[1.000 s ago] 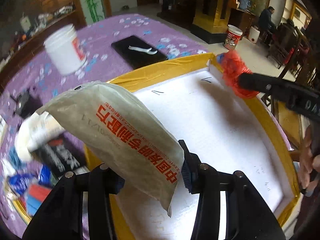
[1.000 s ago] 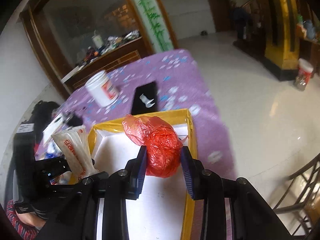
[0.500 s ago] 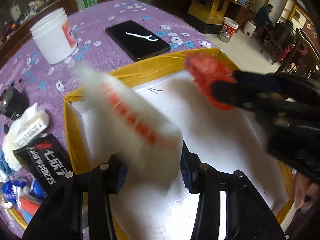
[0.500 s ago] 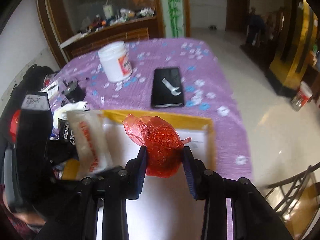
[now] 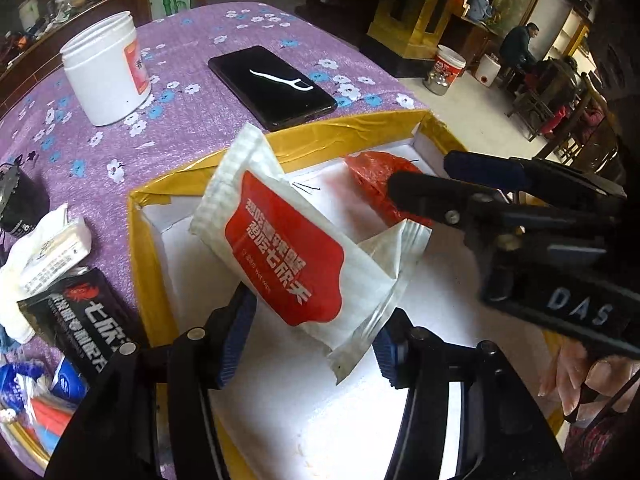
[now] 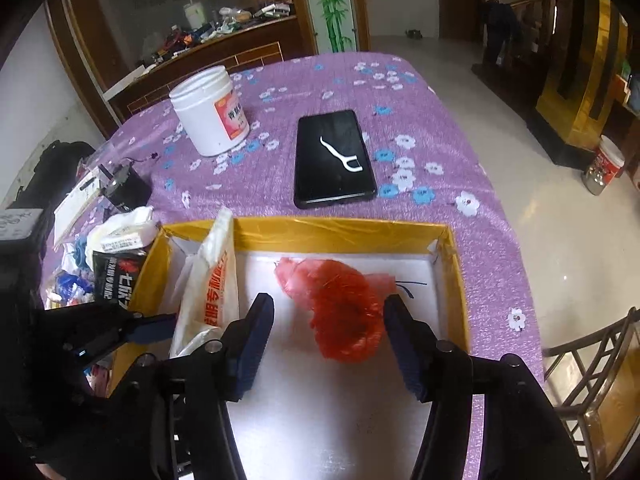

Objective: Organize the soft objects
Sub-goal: 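Open both tools to drop the bags into the tray, then grasp the green-yellow sponge pack with the left tool while the right tool grasps the pink tissue pack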

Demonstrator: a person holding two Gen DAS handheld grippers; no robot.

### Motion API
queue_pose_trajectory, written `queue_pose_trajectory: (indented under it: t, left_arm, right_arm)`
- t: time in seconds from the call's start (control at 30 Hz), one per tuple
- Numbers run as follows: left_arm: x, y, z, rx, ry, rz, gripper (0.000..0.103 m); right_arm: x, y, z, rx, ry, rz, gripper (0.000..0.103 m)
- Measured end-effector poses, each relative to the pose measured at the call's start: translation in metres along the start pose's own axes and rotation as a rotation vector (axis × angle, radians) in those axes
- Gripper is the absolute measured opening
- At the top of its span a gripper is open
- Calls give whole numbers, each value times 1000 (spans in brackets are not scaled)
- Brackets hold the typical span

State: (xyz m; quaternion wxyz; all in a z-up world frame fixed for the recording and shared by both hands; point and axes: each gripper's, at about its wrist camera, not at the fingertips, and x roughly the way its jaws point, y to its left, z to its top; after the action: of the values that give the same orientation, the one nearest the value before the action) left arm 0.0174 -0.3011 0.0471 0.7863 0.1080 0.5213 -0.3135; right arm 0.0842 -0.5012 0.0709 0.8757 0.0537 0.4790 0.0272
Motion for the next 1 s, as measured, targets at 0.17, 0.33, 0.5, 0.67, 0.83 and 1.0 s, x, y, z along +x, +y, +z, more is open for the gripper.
queue_pose_trajectory:
  t: [0.17, 0.33, 0.5, 0.67, 0.83, 1.0]
  left_arm:
    - [-21, -4, -10, -2, -63, -18, 60]
    - [-25, -13, -9, 10, -78, 11, 80]
    - [-38, -17, -23, 36, -95, 22, 80]
    - [-66, -2, -44, -18, -127, -71, 80]
    - [-109, 31, -91, -28, -180, -54, 80]
    - [-140, 103, -149, -172, -218, 53, 80]
  right_arm:
    - [-26, -5, -8, 62, -64, 42, 60]
    - [-60, -1, -29, 129, -166, 113, 65]
    - [-91, 6, -51, 152, -251, 119, 65]
    - [-115, 17, -64, 158, -306, 182, 67]
    - [-130, 42, -74, 121, -332, 268, 67]
    - [-130, 87, -81, 4, -298, 348, 67]
